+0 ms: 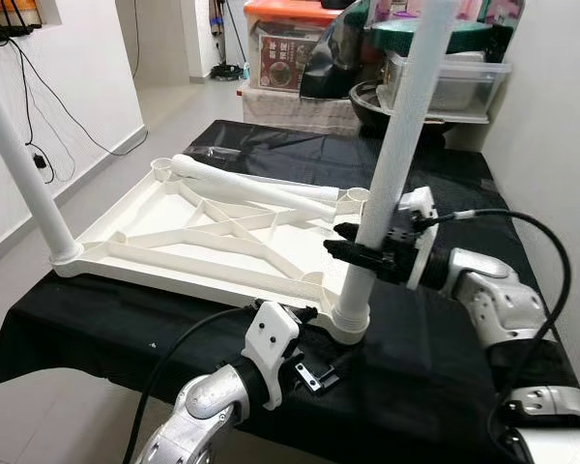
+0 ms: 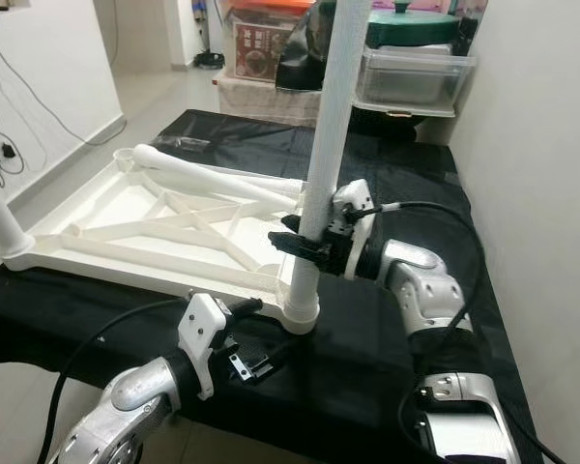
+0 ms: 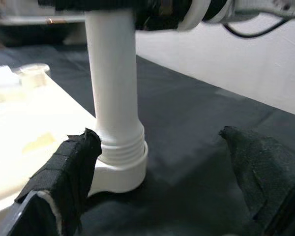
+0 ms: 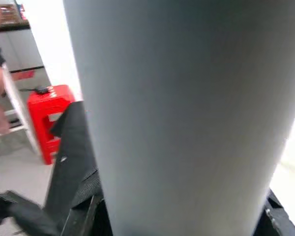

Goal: Building children table

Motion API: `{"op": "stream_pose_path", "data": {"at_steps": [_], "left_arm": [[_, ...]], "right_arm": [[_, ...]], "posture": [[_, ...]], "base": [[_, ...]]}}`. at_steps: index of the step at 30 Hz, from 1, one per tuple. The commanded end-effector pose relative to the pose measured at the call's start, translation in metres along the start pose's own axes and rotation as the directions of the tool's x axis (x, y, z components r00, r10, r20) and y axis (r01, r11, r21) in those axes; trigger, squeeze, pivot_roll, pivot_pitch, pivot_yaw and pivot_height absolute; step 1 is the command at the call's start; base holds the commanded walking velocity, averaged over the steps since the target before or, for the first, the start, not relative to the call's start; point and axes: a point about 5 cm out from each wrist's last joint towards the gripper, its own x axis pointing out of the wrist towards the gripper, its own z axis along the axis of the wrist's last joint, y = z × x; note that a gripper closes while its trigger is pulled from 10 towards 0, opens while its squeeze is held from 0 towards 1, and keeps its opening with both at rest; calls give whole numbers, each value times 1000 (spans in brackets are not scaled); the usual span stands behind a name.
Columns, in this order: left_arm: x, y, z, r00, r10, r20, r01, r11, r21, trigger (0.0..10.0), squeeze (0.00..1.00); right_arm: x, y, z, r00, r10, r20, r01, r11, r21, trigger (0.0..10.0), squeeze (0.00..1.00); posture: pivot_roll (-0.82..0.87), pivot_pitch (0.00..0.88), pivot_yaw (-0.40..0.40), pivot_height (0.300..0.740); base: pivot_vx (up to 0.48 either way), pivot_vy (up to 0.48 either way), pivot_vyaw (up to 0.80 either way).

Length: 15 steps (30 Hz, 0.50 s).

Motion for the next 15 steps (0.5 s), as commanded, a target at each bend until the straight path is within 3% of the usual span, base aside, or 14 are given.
{"op": "stream_pose_path", "data": {"at_steps": [1, 2, 4, 5, 6, 8, 9, 10, 11, 12, 14, 15], "left_arm": [[-1, 1, 2, 1000, 15, 11, -15, 1000, 13, 10000, 0], [-3, 2, 4, 999, 36, 32, -37, 999, 35, 10000, 0], [-3, 2, 4, 999, 36, 32, -37, 999, 35, 10000, 0], [-4, 2, 7, 997, 58, 53, -61, 997, 55, 10000, 0], [-4, 3, 7, 996, 70, 61, -74, 995, 64, 10000, 0], [-4, 3, 7, 996, 70, 61, -74, 995, 64, 10000, 0], [-4, 3, 7, 995, 74, 60, -78, 995, 67, 10000, 0], [-4, 3, 7, 995, 74, 60, -78, 995, 67, 10000, 0], [-3, 4, 6, 996, 72, 53, -75, 995, 65, 10000, 0], [-2, 4, 4, 997, 64, 44, -67, 996, 64, 10000, 0], [-2, 4, 4, 997, 64, 44, -67, 996, 64, 10000, 0], [-1, 3, 4, 998, 57, 39, -60, 996, 66, 10000, 0]], "right_arm": [[5, 0, -9, 999, -12, -48, 13, 1000, 19, 0, 0], [6, -5, -13, 991, -124, -45, 125, 992, 6, 0, 0], [6, -5, -13, 991, -124, -45, 125, 992, 6, 0, 0], [0, -14, -18, 945, -325, -26, 326, 945, 36, 0, 0], [-10, -20, -22, 850, -526, -21, 526, 847, 77, 0, 0], [-10, -20, -22, 850, -526, -21, 526, 847, 77, 0, 0], [-22, -23, -28, 668, -744, -20, 739, 659, 141, 0, 0], [-22, -23, -28, 668, -744, -20, 739, 659, 141, 0, 0], [-35, -18, -34, 440, -897, -45, 888, 428, 167, 0, 0], [-43, -9, -39, 242, -968, -65, 956, 227, 187, 0, 0], [-43, -9, -39, 242, -968, -65, 956, 227, 187, 0, 0], [-46, 1, -41, 87, -993, -81, 978, 70, 196, 0, 0]], "posture": [[104, 0, -84, 740], [104, 0, -87, 740], [104, 0, -87, 740], [101, 0, -86, 740], [91, 0, -82, 740], [91, 0, -82, 740], [77, 0, -72, 740], [77, 0, -72, 740], [62, 0, -57, 740], [64, 0, -56, 740], [64, 0, -56, 740], [72, 0, -58, 740]], "base": [[0, 0, 0], [0, 0, 0], [0, 0, 0], [0, 0, 0], [0, 0, 0], [0, 0, 0], [0, 0, 0], [0, 0, 0], [0, 0, 0], [0, 0, 0], [0, 0, 0], [0, 0, 0]]}}
